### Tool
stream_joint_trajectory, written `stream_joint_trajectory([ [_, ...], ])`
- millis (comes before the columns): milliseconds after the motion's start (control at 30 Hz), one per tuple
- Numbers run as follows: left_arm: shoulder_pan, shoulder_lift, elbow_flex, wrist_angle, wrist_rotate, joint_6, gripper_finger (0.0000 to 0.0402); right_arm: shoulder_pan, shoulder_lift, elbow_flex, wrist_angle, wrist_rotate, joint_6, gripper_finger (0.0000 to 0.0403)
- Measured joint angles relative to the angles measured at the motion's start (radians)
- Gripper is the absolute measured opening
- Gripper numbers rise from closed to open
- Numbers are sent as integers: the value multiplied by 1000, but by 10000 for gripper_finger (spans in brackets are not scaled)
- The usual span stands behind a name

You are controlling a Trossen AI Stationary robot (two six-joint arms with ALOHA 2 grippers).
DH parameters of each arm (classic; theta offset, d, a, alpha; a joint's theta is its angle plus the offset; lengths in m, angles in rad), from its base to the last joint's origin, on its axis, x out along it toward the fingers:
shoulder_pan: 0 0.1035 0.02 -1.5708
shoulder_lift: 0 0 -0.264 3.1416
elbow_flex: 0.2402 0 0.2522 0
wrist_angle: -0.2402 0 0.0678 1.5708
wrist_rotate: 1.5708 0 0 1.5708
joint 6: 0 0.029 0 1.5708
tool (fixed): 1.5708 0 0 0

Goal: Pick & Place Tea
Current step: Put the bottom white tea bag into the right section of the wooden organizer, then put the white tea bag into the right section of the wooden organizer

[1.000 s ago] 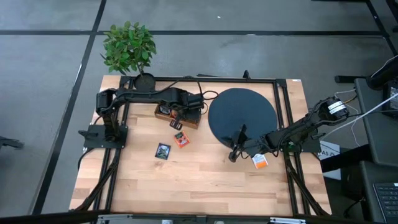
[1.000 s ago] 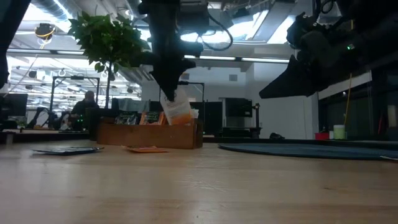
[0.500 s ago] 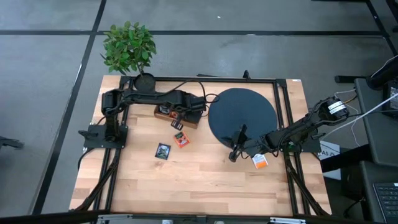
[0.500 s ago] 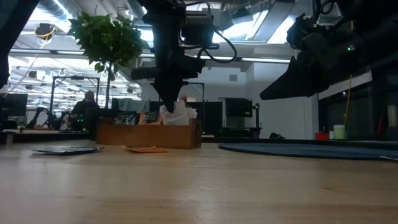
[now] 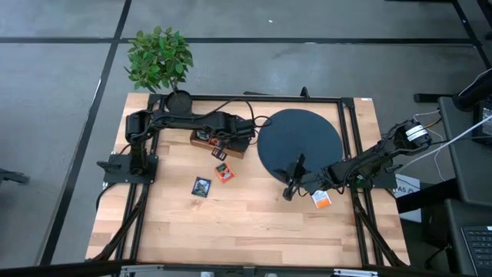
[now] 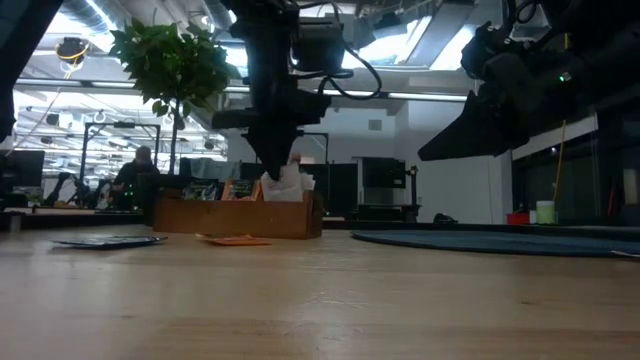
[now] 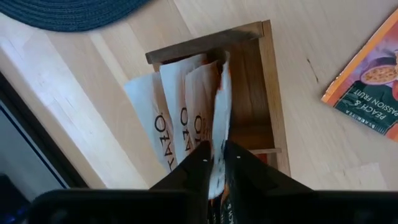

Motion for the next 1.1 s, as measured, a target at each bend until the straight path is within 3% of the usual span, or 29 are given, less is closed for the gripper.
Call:
stream_joint_trajectory([
  [233, 0, 0, 0, 35, -6, 2, 78, 0, 0, 0, 0, -2, 0, 10],
  [467, -4, 0, 0, 42, -145, 61, 87, 0, 0, 0, -3, -2, 0, 10],
  [867, -39, -98, 0, 46, -256, 50, 49, 0, 0, 0, -9, -2, -20, 10],
  [1100, -63, -248, 0, 48, -242, -111, 7, 0, 0, 0, -8, -2, -22, 10],
])
